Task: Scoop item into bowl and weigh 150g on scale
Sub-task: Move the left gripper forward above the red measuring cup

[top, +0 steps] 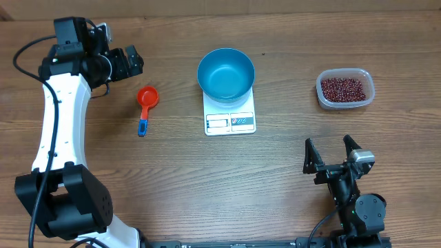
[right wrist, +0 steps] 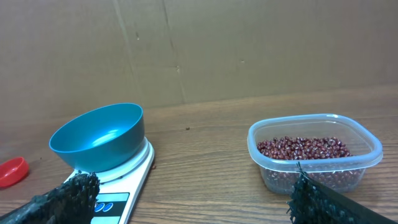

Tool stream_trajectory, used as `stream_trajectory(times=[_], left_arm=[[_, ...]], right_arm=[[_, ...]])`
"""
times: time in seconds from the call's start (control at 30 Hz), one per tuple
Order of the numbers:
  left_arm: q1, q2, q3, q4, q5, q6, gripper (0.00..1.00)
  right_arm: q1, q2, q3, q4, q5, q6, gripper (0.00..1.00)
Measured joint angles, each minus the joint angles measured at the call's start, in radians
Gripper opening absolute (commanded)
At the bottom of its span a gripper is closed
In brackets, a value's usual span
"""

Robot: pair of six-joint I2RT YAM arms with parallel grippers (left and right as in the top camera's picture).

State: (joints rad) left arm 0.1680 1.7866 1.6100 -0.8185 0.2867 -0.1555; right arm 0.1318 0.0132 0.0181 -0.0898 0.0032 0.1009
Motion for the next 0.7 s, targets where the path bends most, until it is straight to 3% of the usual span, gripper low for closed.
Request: stream_trajectory(times=[0.37,0.57,0.7], left_arm=[[-0.013,0.004,0.218,-0.113,-0.015,0.009,0.87],[-0.043,0.048,0.237,-0.151,-0.041,0.060,0.82],[-0.042,0.120,0.237,-0.194,-0.050,0.087,0.74]], right_arm=[[0.000,0.000,0.000,0.000,0.000,0.000,1.00],[0.000,0.000,0.000,0.000,0.000,0.000,1.00],[0.000,0.000,0.000,0.000,0.000,0.000,1.00]])
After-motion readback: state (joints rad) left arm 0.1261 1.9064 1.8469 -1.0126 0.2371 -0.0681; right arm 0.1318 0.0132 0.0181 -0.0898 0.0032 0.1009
